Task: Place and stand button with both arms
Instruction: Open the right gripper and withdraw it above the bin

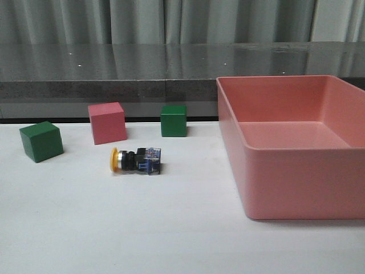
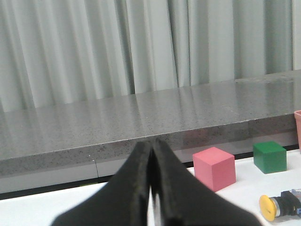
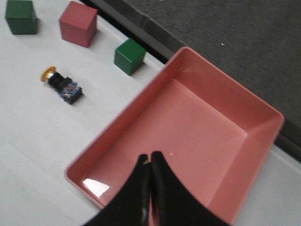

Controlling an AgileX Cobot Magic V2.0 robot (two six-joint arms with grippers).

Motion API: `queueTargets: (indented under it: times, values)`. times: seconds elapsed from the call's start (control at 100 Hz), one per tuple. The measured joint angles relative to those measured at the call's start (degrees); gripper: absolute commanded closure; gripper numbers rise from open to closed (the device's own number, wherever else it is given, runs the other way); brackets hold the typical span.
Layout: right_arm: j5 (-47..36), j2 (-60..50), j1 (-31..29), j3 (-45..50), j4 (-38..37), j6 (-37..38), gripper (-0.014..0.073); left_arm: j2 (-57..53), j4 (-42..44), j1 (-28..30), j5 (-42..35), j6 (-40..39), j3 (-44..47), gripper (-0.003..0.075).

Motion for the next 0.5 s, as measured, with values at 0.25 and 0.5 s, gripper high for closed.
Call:
queueTargets:
  times: [0.25, 0.5]
  values:
    - [-4.4, -21.1, -5.5, 19.1, -4.3, 7.3, 0.0655, 0.0, 0.0, 0.0, -6.6, 0.0, 0.0, 0.0740]
    - [-5.0, -33.1, -8.3, 32.1, -4.6, 8.1, 0.0655, 0.0, -7.5, 0.0, -13.0, -6.6, 0.0, 0.0740]
